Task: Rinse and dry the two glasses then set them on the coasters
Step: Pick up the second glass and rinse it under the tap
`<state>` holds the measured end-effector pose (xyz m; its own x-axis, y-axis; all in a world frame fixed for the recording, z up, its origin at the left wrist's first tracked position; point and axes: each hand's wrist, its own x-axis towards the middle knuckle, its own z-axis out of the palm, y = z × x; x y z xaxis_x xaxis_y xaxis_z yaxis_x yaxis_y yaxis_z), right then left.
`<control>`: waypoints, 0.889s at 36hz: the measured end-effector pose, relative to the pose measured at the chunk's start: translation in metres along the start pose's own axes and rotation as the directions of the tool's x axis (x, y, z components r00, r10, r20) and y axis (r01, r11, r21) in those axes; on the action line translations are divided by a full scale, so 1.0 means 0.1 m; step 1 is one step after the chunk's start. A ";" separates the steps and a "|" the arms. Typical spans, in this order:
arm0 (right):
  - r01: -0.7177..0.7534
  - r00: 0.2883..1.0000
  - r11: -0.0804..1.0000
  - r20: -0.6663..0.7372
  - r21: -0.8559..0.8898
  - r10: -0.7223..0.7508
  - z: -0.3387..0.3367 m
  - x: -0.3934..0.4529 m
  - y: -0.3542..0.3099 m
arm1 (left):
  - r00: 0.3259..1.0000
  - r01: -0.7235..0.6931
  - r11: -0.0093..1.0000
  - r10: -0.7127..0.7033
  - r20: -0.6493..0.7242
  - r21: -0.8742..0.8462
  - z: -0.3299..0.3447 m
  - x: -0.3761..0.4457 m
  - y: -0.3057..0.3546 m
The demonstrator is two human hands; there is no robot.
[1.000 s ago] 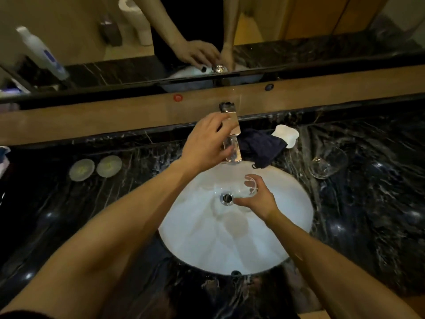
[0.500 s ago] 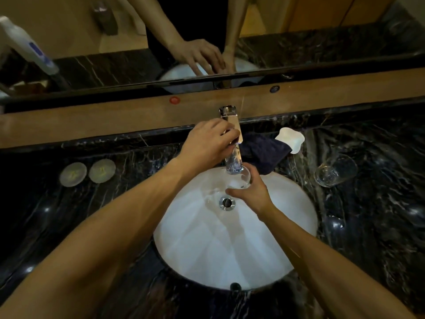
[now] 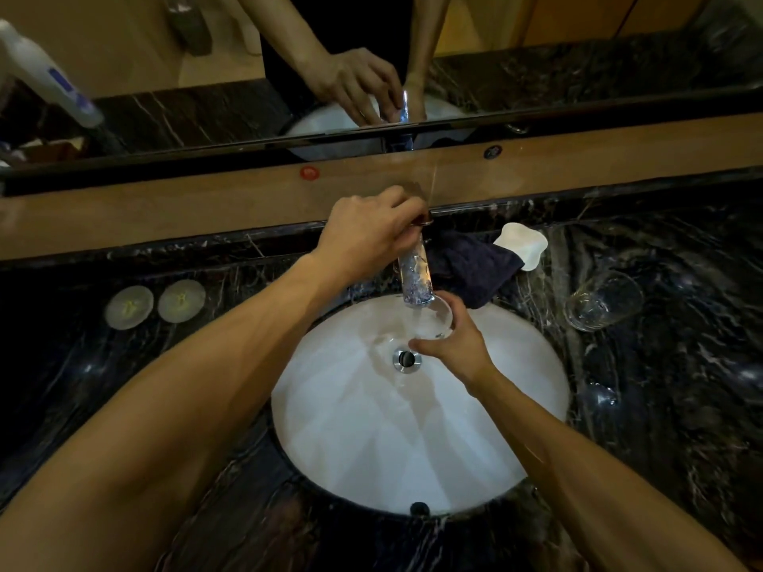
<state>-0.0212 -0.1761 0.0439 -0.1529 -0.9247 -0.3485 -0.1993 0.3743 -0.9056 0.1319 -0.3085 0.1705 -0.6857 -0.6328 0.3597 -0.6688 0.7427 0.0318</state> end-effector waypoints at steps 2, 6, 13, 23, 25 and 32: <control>0.000 1.000 0.999 0.007 -0.035 0.000 -0.01 0.00 0.03 | 1.000 -0.018 1.000 0.018 0.005 0.003 0.00 0.01 -0.01; -0.023 0.999 0.997 0.028 -0.071 0.025 -0.03 0.00 0.07 | 1.000 0.007 1.000 -0.007 -0.021 -0.014 0.02 -0.01 0.00; -0.054 0.997 0.983 0.053 -0.177 0.065 0.00 0.01 0.03 | 0.999 0.038 0.999 -0.039 -0.033 -0.034 0.06 -0.02 0.00; -0.002 1.000 0.862 -0.012 -0.507 -0.004 0.04 0.15 -0.12 | 0.998 0.038 0.998 -0.041 -0.055 -0.050 0.07 -0.03 0.01; 0.009 1.000 0.833 -0.005 -0.554 -0.014 0.00 0.17 -0.15 | 0.998 0.037 0.998 -0.040 -0.058 -0.047 0.07 -0.03 0.00; 0.029 0.992 0.799 0.117 -0.601 0.053 -0.06 0.24 -0.20 | 0.997 0.029 0.998 -0.032 -0.064 -0.047 0.08 -0.03 0.00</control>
<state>-0.0266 -0.2054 0.0552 -0.0487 -0.9055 -0.4216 -0.7450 0.3141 -0.5884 0.1315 -0.3083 0.1625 -0.6439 -0.6414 0.4172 -0.6744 0.7333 0.0865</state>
